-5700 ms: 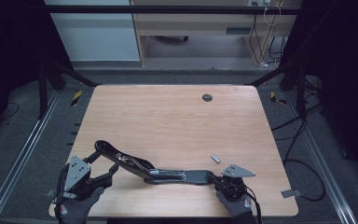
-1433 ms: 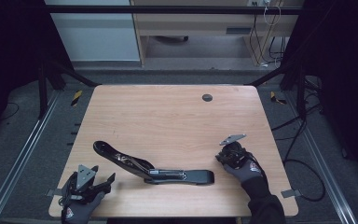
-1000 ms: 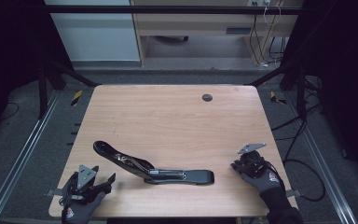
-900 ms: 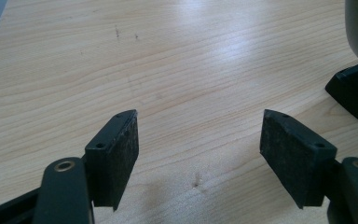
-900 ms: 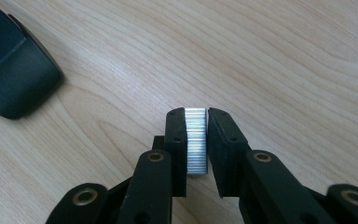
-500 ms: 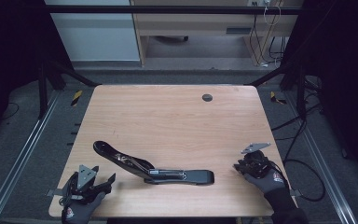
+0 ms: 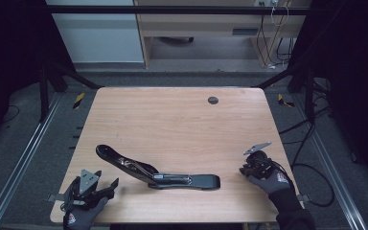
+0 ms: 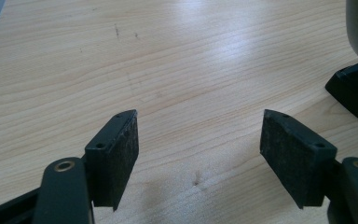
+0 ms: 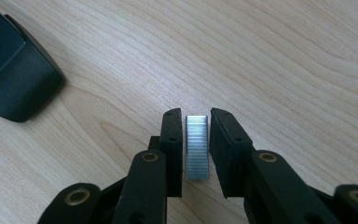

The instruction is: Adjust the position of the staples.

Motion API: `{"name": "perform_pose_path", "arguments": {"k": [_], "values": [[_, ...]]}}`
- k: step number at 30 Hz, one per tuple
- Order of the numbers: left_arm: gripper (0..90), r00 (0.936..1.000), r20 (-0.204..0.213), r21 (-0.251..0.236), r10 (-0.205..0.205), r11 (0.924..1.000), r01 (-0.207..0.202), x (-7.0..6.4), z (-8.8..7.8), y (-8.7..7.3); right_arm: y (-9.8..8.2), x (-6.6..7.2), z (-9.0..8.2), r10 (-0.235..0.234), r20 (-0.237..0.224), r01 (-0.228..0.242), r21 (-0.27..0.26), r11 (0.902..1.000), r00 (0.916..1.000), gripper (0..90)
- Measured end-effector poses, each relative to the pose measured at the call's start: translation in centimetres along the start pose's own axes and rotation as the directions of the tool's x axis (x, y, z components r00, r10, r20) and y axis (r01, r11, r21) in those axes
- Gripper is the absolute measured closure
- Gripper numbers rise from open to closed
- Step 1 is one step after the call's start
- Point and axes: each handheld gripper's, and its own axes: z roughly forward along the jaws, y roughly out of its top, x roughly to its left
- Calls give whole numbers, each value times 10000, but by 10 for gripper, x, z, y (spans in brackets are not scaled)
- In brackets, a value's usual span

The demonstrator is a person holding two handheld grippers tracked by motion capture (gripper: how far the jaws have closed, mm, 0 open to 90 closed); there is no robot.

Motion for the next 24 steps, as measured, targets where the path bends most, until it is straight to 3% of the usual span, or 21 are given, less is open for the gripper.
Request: {"name": "perform_pose_path", "arguments": {"k": [11,20,24], "values": [[275,10000,-15,21,4,10000,-4,0,0,0,0,-2,5,-148,29,147,369,9992,9999,774],[275,10000,-32,11,-1,10000,1,0,0,0,-1,-1,4,-123,18,122,340,9993,9999,781],[275,10000,-15,36,25,10000,-25,0,0,0,-1,0,-1,-297,16,297,80,9995,9996,781]]}}
